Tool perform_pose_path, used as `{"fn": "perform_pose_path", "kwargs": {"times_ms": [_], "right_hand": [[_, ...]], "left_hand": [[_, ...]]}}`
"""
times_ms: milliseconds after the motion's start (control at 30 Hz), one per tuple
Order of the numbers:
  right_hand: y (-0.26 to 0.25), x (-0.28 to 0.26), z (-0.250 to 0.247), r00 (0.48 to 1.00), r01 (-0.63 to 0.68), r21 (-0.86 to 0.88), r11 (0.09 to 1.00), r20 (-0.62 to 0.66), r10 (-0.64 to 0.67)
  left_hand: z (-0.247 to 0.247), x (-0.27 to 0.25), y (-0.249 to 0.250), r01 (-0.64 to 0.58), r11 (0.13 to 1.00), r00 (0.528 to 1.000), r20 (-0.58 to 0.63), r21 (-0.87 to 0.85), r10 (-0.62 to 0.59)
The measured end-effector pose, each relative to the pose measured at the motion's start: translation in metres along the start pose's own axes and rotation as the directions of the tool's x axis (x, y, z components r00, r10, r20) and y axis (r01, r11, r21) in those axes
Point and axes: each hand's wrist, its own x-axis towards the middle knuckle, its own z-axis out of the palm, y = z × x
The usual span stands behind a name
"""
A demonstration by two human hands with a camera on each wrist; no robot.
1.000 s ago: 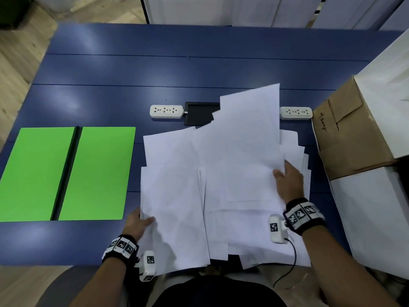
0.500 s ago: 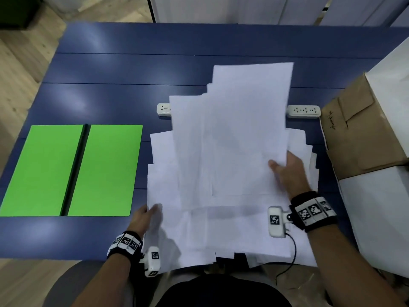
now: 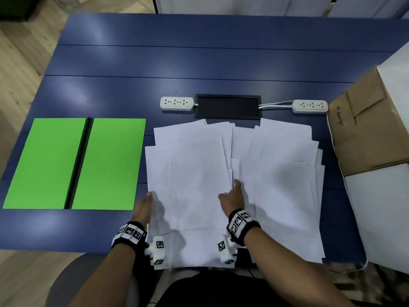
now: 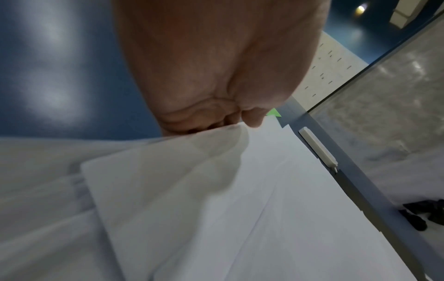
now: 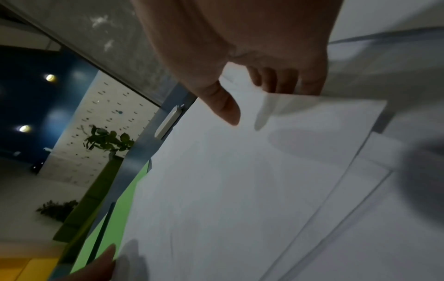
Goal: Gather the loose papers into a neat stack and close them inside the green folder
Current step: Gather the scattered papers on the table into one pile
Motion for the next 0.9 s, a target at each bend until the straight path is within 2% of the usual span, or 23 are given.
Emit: {"fn": "perform_pose_path", "kwargs": {"times_ms": [33, 100, 167, 300, 367, 467, 567, 667, 700, 767, 833, 900], "right_hand": [[-0.001, -0.001, 0.005, 0.999, 0.012, -0.031, 0.999, -0.030, -0.013], [-0.006, -0.006, 0.013, 0.999, 0.048, -0.091, 0.995, 0.006, -0.047], [-0.011, -0.010, 0.020, 0.997, 0.063, -0.177, 0.982, 0.064, -0.052], [-0.015, -0.011, 0.021, 0.999, -0.007, -0.235, 0.972, 0.031, 0.015], [-0.015, -0.014, 0.024, 0.991, 0.049, -0.265, 0.963, 0.130, -0.014], [-0.014, -0.011, 0.033, 0.951, 0.169, -0.246, 0.954, 0.296, -0.092], [-0.012, -0.004, 0.033, 0.911, 0.221, -0.236, 0.946, 0.396, -0.114], [-0.010, 0.000, 0.028, 0.886, 0.256, -0.133, 0.957, 0.429, -0.178], [-0.008, 0.003, 0.024, 0.896, 0.258, -0.071, 0.964, 0.390, -0.211], [-0.001, 0.011, 0.005, 0.947, 0.261, 0.038, 0.965, 0.186, -0.263], [0.015, 0.025, -0.029, 0.953, 0.276, -0.044, 0.960, -0.116, -0.279], [0.035, 0.039, -0.075, 0.920, 0.125, -0.243, 0.962, -0.335, -0.204]], "left_hand": [[0.001, 0.002, -0.003, -0.046, 0.998, 0.999, -0.010, 0.036, 0.046], [0.004, 0.005, -0.007, -0.125, 0.989, 0.992, 0.006, 0.086, 0.124], [0.006, 0.007, -0.008, -0.156, 0.979, 0.988, 0.021, 0.135, 0.154], [0.005, 0.010, -0.007, -0.168, 0.967, 0.985, 0.057, 0.190, 0.160], [0.004, 0.010, -0.007, -0.158, 0.973, 0.986, 0.070, 0.169, 0.148], [0.002, 0.011, -0.007, -0.129, 0.989, 0.988, 0.097, 0.069, 0.122], [-0.001, 0.014, -0.011, -0.112, 0.993, 0.984, 0.142, 0.033, 0.106], [-0.001, 0.019, -0.016, -0.149, 0.975, 0.985, 0.113, 0.164, 0.132], [-0.001, 0.020, -0.017, -0.153, 0.968, 0.986, 0.090, 0.197, 0.138], [0.001, 0.019, -0.016, -0.156, 0.960, 0.987, 0.074, 0.232, 0.142], [0.001, 0.016, -0.015, -0.149, 0.958, 0.988, 0.061, 0.245, 0.138], [-0.001, 0.017, -0.016, -0.159, 0.957, 0.986, 0.080, 0.244, 0.143]]}}
